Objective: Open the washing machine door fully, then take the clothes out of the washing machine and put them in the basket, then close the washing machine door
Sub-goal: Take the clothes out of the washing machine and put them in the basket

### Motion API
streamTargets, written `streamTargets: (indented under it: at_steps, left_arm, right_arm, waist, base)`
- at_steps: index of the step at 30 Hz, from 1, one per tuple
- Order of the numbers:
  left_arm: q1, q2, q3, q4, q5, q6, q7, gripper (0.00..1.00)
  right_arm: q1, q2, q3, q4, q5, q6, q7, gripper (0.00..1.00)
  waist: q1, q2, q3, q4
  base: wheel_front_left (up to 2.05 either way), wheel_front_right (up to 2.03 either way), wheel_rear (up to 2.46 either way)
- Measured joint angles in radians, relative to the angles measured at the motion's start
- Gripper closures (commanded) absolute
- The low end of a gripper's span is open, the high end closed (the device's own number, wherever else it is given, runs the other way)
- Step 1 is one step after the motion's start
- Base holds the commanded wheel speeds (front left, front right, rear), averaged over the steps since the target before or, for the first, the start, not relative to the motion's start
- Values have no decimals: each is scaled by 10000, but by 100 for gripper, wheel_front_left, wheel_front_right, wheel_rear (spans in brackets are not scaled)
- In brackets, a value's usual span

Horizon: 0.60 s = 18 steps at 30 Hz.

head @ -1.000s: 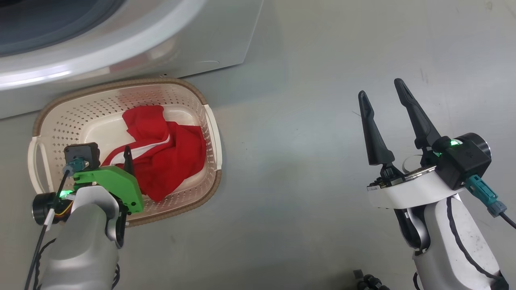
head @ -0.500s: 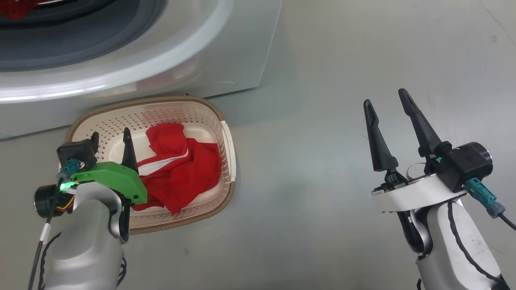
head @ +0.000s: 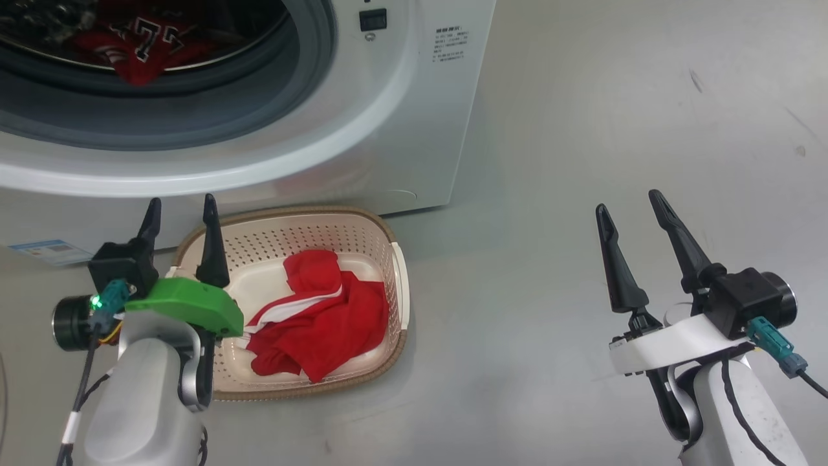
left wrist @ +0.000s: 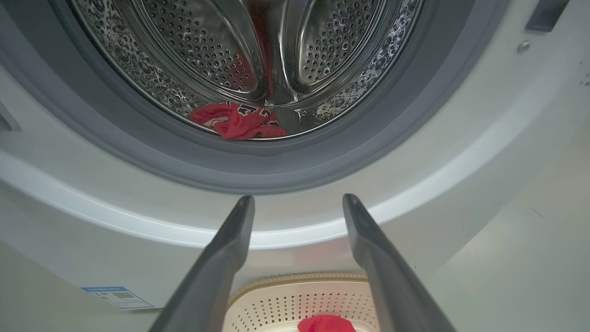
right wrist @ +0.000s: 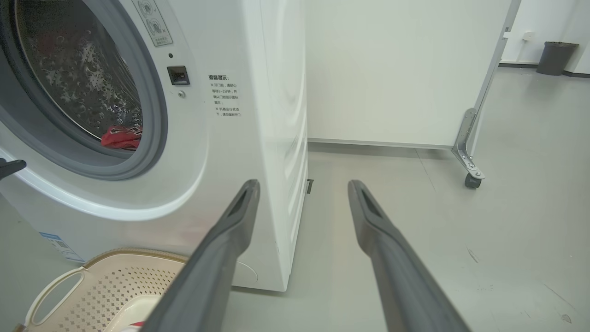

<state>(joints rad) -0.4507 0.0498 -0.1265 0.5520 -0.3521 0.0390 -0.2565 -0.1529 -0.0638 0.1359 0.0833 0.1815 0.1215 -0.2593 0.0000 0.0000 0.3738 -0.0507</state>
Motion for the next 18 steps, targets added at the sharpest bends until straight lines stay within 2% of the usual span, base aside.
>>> streamTargets:
  at_steps: [11, 18]
  left_arm:
    - [1532, 0, -222, -1513, 577, -15, -2, 0]
    - [2670, 0, -324, -2368, 713, -2, -2, 0]
  right_arm:
    - [860, -79, -198, 178, -59, -13, 0, 0]
    - [1433, -44, -267, 100, -69, -174, 0, 0]
  waist:
    - [0, 0, -1370, 492]
    - [0, 0, -2149, 813]
  base:
    - [0, 0, 0]
    - [0, 0, 0]
